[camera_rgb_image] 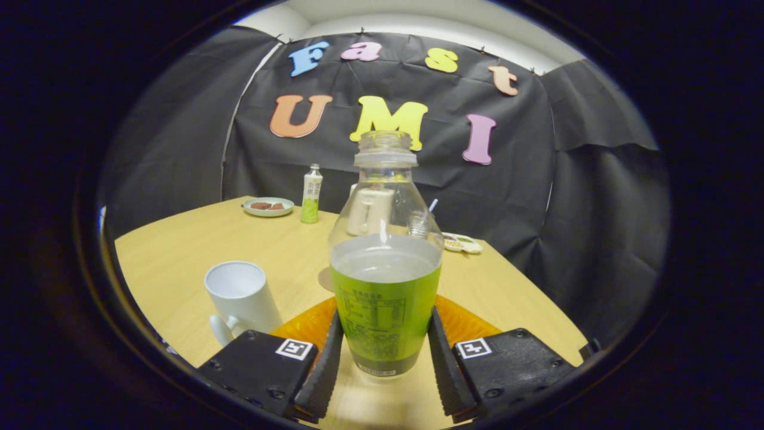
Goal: Take the bottle from table, then pour the juice into the cup, finally place the bottle on the coaster
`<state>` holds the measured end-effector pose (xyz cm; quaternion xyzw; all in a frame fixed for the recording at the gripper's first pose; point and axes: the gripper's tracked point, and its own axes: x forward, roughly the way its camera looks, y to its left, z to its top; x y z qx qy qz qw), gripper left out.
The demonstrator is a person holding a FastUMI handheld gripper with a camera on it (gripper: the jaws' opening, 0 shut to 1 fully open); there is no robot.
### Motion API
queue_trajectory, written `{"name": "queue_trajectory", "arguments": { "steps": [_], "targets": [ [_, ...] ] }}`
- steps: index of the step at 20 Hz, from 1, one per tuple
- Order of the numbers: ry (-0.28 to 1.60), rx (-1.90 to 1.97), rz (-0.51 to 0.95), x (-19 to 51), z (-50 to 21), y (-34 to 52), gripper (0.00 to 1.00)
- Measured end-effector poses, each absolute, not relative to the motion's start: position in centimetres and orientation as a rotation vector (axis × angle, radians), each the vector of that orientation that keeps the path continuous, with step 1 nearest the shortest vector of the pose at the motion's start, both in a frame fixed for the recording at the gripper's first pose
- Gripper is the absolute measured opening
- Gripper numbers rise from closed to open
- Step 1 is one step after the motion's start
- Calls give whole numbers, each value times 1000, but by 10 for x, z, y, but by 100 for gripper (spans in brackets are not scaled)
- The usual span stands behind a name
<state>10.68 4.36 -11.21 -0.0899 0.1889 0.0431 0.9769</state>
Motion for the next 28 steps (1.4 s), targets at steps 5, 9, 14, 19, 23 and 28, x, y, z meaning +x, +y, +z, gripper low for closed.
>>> {"name": "queue_trajectory", "arguments": {
  "steps": [5, 9, 14, 19, 23, 28],
  "targets": [
    [379, -393, 76, 112, -96, 39, 73],
    [368, -577, 46, 118, -91, 32, 73],
    [308, -792, -4, 124, -79, 29, 73],
    [229, -965, -13, 130, -67, 45, 73],
    [176, -1099, -38, 133, -58, 50, 73],
    [152, -1237, -67, 140, -57, 49, 73]
  ]
}}
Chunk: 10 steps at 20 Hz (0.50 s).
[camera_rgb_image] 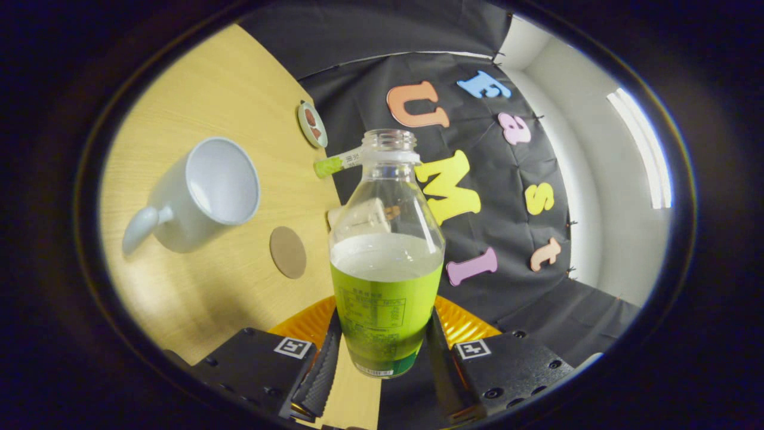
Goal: Take the bottle from table, then pour the juice into the cup, finally place the bottle on the coaster
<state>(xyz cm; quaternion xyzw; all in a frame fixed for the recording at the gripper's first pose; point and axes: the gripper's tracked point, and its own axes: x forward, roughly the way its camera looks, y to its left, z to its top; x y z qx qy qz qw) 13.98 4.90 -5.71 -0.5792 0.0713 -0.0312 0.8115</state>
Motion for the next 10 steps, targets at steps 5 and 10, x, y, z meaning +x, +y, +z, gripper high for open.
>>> {"name": "queue_trajectory", "arguments": {
  "steps": [5, 10],
  "targets": [
    [119, -1330, -94, 142, -52, 47, 73],
    [92, -1421, -112, 146, -44, 45, 73]
  ]
}}
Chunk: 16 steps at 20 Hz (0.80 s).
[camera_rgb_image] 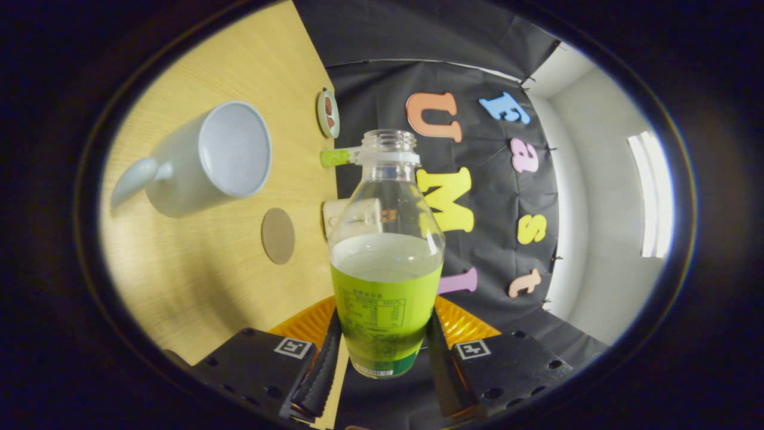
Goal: Take the bottle from table, then pour the juice into the cup, finally place the bottle on the coaster
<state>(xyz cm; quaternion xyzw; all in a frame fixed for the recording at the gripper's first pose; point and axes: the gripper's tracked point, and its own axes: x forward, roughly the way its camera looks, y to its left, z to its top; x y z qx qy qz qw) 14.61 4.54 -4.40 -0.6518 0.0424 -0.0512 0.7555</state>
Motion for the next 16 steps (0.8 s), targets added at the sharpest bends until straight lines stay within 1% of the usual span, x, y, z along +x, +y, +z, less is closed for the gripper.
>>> {"name": "queue_trajectory", "arguments": {
  "steps": [16],
  "targets": [
    [47, -1607, -124, 151, -26, 47, 73]
  ]
}}
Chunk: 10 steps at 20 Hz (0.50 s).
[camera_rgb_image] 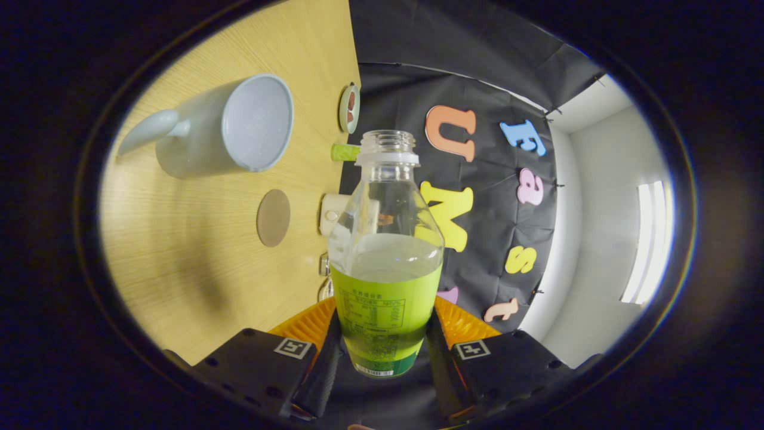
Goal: Take the bottle from table, then pour the juice into the cup, finally place the bottle on the coaster
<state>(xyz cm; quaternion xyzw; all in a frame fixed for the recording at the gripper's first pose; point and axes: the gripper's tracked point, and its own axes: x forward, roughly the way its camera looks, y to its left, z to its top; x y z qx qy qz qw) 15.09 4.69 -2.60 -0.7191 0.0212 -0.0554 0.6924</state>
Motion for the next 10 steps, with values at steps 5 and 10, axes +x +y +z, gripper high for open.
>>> {"name": "queue_trajectory", "arguments": {
  "steps": [5, 10],
  "targets": [
    [17, -1657, -129, 149, -11, 51, 73],
    [18, -1705, -138, 145, -8, 51, 73]
  ]
}}
